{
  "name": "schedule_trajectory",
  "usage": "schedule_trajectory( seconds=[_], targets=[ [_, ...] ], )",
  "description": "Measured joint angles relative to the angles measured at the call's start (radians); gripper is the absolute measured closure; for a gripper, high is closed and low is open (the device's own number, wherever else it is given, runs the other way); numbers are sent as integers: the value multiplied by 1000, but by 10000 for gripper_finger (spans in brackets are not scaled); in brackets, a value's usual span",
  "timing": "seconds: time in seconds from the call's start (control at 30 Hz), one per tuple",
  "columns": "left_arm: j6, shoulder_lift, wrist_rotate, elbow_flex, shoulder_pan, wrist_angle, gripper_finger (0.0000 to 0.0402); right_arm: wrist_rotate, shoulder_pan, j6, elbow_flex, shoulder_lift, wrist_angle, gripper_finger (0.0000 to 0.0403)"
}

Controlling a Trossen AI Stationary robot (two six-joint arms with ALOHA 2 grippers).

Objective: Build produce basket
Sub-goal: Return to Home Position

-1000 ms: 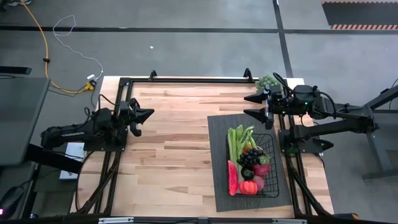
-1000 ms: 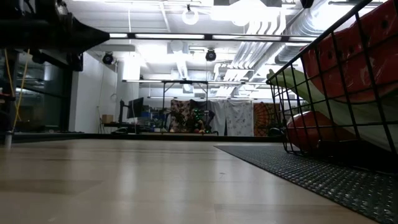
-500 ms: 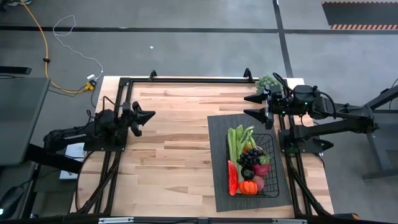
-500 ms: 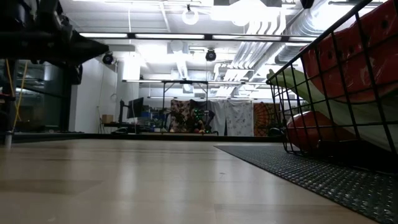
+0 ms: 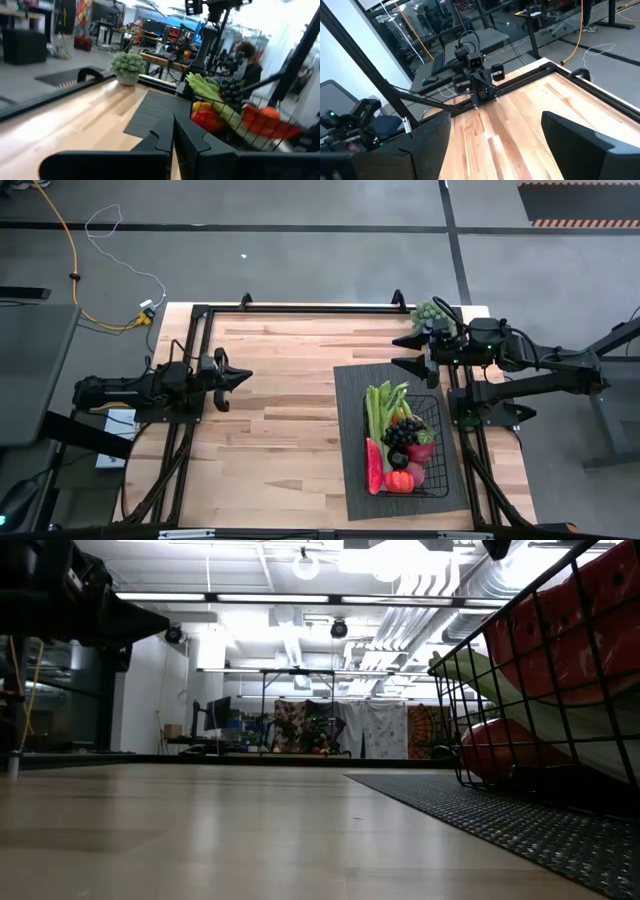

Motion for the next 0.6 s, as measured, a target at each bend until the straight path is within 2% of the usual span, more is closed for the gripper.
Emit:
schedule_trajectory(
  seconds=[0.2,0.3,0.43,0.6],
  targets=[
    [48,0,12,0,0,-1,401,-2,0,47,0,-10,-3,105],
    [48,0,15,0,0,-1,401,-12,0,40,0,-36,-20,131],
    [48,0,15,0,0,0,400,-67,0,-19,0,-88,-45,208],
    [48,0,15,0,0,0,399,-85,0,-92,-49,-191,-81,355]
  ],
)
